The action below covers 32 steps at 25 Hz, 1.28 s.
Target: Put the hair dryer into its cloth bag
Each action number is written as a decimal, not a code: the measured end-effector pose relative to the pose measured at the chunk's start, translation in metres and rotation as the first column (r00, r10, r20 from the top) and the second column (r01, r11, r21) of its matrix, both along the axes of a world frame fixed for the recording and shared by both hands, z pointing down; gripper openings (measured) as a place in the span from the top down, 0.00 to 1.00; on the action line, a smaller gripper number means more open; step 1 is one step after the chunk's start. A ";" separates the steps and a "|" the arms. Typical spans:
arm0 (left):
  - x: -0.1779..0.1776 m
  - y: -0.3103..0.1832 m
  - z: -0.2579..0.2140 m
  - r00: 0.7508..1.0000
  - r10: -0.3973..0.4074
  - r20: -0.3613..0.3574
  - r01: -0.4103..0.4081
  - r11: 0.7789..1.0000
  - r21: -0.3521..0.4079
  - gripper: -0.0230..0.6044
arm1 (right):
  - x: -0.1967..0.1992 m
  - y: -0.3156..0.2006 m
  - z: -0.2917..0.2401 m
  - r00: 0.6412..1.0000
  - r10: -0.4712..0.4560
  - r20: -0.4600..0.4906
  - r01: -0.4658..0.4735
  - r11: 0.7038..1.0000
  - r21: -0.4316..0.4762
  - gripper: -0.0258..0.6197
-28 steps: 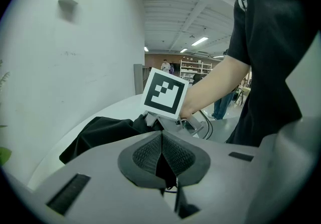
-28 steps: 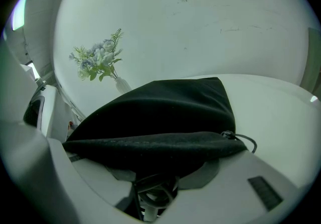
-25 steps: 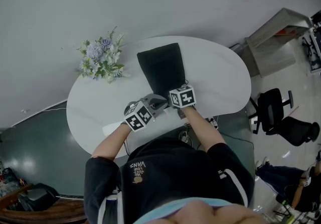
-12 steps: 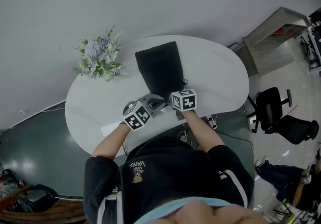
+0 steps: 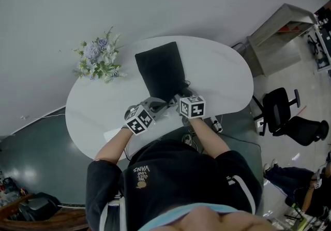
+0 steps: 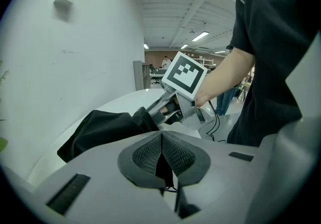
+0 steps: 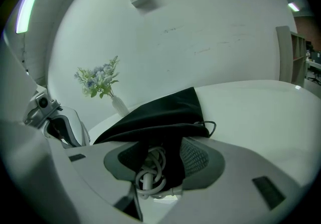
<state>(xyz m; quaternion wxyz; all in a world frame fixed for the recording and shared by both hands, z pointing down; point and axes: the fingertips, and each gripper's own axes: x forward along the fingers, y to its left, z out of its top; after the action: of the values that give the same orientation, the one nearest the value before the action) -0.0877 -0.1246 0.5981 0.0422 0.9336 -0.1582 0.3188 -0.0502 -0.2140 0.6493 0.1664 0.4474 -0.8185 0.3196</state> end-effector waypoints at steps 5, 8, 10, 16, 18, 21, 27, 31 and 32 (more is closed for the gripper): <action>0.006 0.005 0.004 1.000 -0.008 0.014 0.008 1.000 0.009 0.93 | 0.028 0.011 0.000 0.997 0.072 -0.009 -0.072 0.997 0.007 0.68; 0.008 0.007 0.008 1.000 -0.018 0.017 0.018 1.000 0.010 0.93 | 0.044 0.018 0.003 0.995 0.097 -0.031 -0.096 0.995 0.003 0.67; 0.009 0.008 0.009 1.000 -0.026 0.016 0.026 1.000 0.008 0.93 | 0.053 0.021 0.006 0.994 0.100 -0.044 -0.100 0.995 0.001 0.67; 0.013 0.015 0.014 0.998 -0.062 0.021 0.062 0.998 -0.010 0.93 | 0.068 0.020 0.013 0.994 0.082 -0.072 -0.083 0.997 -0.010 0.68; 0.013 0.017 0.015 0.997 -0.078 0.022 0.079 0.997 -0.011 0.93 | 0.070 0.017 0.014 0.993 0.078 -0.083 -0.079 0.997 -0.007 0.68; 0.012 0.020 0.018 0.994 -0.103 0.031 0.103 0.995 -0.011 0.93 | 0.070 0.010 0.012 0.993 0.063 -0.096 -0.062 0.998 0.015 0.68; 0.010 0.022 0.022 0.988 -0.146 0.042 0.146 0.989 -0.006 0.93 | 0.073 0.003 0.010 0.990 0.054 -0.132 -0.047 0.997 0.060 0.85; 0.010 0.021 0.023 0.984 -0.172 0.048 0.172 0.985 0.007 0.93 | 0.078 0.007 0.012 0.992 0.056 -0.116 -0.051 0.997 0.053 0.87; 0.010 0.021 0.024 0.983 -0.178 0.051 0.178 0.984 0.010 0.93 | 0.080 0.009 0.013 0.992 0.058 -0.112 -0.053 0.997 0.049 0.88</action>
<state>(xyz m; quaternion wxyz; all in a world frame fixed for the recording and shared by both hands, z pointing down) -0.0772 -0.1036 0.6218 0.0636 0.9072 -0.2428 0.3375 0.0294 -0.2055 0.6619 0.1932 0.4911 -0.8021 0.2795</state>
